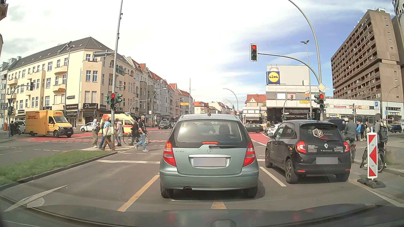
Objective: Follow the waypoints while adhering to traffic rules and regulations
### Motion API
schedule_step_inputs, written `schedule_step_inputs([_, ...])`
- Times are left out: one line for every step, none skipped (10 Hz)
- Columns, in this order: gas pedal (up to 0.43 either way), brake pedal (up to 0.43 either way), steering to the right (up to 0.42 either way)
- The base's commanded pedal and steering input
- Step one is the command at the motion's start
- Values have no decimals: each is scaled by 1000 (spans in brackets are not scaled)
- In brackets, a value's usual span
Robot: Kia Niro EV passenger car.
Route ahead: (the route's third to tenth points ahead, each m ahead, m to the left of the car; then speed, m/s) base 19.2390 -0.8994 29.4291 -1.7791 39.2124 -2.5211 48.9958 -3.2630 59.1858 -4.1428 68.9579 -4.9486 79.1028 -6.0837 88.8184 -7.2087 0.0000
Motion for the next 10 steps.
schedule_step_inputs([0,396,-3])
schedule_step_inputs([0,396,-2])
schedule_step_inputs([0,396,-2])
schedule_step_inputs([0,396,-3])
schedule_step_inputs([0,396,-3])
schedule_step_inputs([0,396,-2])
schedule_step_inputs([0,396,-2])
schedule_step_inputs([0,396,-2])
schedule_step_inputs([0,396,-2])
schedule_step_inputs([0,396,-3])
